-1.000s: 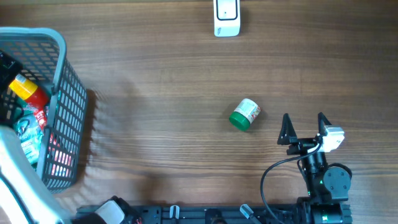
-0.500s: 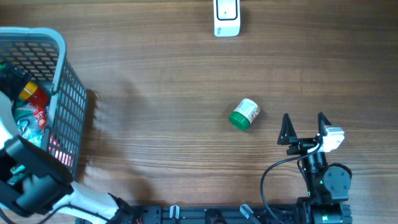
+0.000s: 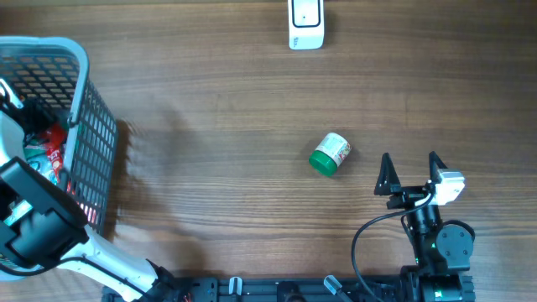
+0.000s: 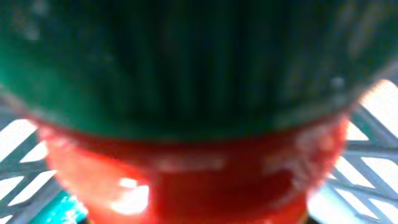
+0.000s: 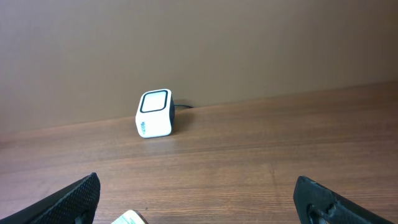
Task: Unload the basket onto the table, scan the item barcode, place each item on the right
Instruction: 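Grasp the red sauce bottle with the left gripper and lift it, then set the red sauce bottle upright beside the jar, release, withdraw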
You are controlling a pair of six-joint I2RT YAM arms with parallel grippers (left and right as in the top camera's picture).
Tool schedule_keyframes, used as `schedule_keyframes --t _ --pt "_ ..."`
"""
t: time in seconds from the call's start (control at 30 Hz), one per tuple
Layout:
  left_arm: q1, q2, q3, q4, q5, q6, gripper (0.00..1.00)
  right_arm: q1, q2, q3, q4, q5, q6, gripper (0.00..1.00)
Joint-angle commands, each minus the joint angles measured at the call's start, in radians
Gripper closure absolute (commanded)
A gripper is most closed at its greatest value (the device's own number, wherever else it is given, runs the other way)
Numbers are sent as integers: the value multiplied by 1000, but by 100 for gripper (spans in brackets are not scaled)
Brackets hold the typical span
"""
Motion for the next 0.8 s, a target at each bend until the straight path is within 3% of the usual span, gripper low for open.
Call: schedule_keyframes --t 0.0,0.2,0.57,0.77 --pt "5 46 -2 7 2 10 63 5 -7 -1 2 -16 -17 0" --pt "5 -77 -2 0 2 -62 67 5 -7 -1 2 -16 -18 0" --pt "4 -587 -2 -64 145 -219 67 5 -7 -1 2 -16 -18 0" --pt "-39 -779 -2 -73 584 -468 69 5 -7 -1 2 -16 -18 0"
